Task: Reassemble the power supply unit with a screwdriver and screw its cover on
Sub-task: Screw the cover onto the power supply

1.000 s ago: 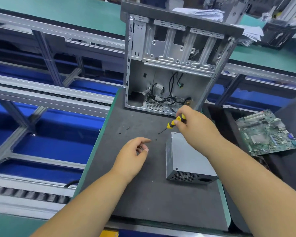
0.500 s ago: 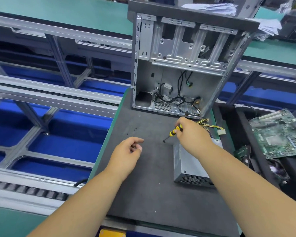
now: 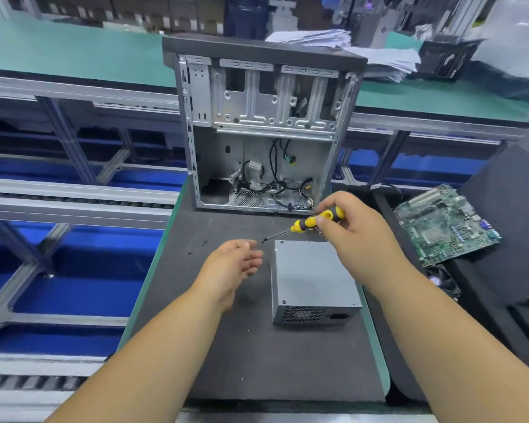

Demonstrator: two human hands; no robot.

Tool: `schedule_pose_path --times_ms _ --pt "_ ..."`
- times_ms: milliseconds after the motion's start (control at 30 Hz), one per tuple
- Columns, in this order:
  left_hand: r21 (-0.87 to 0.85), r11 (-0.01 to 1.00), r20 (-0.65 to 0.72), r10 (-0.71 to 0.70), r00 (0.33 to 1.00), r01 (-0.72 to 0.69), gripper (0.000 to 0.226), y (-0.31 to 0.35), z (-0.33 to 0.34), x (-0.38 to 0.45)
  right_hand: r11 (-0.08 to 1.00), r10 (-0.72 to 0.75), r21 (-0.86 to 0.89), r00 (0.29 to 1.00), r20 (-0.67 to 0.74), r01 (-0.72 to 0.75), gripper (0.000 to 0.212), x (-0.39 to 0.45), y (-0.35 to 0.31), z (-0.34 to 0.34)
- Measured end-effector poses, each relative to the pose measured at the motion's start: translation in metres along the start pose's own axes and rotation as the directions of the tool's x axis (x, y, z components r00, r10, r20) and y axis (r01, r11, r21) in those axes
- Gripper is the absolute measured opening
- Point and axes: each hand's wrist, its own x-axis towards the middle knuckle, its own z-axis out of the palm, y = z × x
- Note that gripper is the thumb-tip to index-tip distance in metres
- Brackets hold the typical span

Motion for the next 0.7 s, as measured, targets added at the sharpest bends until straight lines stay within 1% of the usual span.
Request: schedule_pose_path --times_ms 100,167,300,400,500,600,700 --pt "-0.233 0.965 0.075 -0.104 0.992 0.119 0.017 0.005 0.030 -0.014 0.999 -0.037 0.023 0.999 -0.034 0.038 0.009 -0.016 0.005 -0.025" --pt "-0.296 0.941 0.097 -0.143 0.985 0.166 0.014 0.004 0.051 -0.023 0.998 -0.049 0.022 0.998 -0.040 0.050 0.009 -0.027 0.012 -0.043" --pt "-0.287 0.943 0.109 -0.141 0.984 0.166 0.008 -0.005 0.089 -0.038 1.000 -0.030 0.007 0.999 -0.026 0.030 0.006 -0.048 0.032 -0.079" --pt "-0.236 0.963 0.099 -0.110 0.989 0.130 0.003 -0.014 0.116 -0.048 0.998 -0.026 0.051 0.999 -0.036 0.028 0.008 -0.061 0.046 -0.104" --pt "-0.222 0.969 0.108 -0.086 0.990 0.109 0.006 -0.022 0.139 -0.058 0.997 -0.048 0.065 0.997 -0.059 0.052 0.008 -0.072 0.057 -0.127" --pt "-0.237 0.967 0.123 -0.067 0.990 0.095 0.012 -0.029 0.158 -0.069 0.991 -0.054 0.117 0.995 -0.082 0.064 0.009 -0.080 0.067 -0.148" --pt "-0.248 0.966 0.121 -0.046 0.992 0.076 0.013 -0.033 0.173 -0.077 0.989 -0.062 0.129 0.994 -0.092 0.074 0.011 -0.085 0.073 -0.165"
